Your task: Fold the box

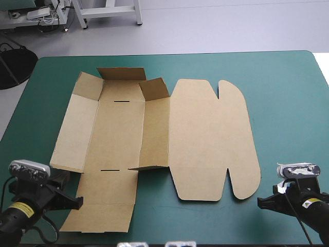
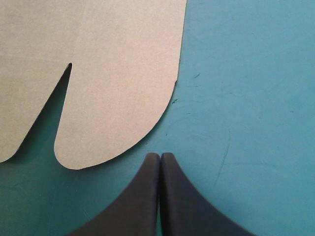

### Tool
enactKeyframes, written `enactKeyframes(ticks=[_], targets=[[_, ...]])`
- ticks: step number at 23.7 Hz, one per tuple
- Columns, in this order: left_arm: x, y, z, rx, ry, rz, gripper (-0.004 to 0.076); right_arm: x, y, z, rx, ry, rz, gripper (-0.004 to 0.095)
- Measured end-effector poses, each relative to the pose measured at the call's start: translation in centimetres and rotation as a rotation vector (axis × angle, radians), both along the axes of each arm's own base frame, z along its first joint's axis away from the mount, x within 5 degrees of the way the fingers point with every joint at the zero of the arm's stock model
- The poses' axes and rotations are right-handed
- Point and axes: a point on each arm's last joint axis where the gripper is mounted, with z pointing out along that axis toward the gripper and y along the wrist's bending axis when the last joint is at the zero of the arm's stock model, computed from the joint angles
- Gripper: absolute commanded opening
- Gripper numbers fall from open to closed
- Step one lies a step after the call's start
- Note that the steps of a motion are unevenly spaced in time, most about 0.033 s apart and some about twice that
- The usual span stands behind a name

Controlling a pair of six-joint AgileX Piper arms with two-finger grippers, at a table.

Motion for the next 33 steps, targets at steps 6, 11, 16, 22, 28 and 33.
enactKeyframes(ticks=[6, 11, 16, 22, 28, 33], targets=[[3.5, -0.9, 4.9, 0.003, 0.054, -0.005, -0.0008, 0.0, 0.0, 0.0, 0.000, 0.000, 0.000, -0.0018], [8.9, -2.3, 6.9, 0.013, 0.132, -0.008, -0.0008, 0.0, 0.0, 0.0, -0.001, 0.000, 0.000, -0.0018], [13.4, -3.3, 7.3, 0.030, 0.190, -0.006, -0.0008, 0.0, 0.0, 0.0, -0.002, 0.000, 0.000, -0.0018], [20.7, -1.4, 6.4, -0.003, 0.280, 0.101, -0.0008, 0.0, 0.0, 0.0, -0.003, 0.000, 0.000, -0.0018], [22.9, 8.8, 4.1, -0.254, 0.382, 0.276, -0.0008, 0.0, 0.0, 0.0, -0.003, 0.000, 0.000, -0.0018], [21.9, 16.0, 1.3, -0.413, 0.469, 0.410, -0.0008, 0.0, 0.0, 0.0, -0.003, 0.000, 0.000, -0.0018]])
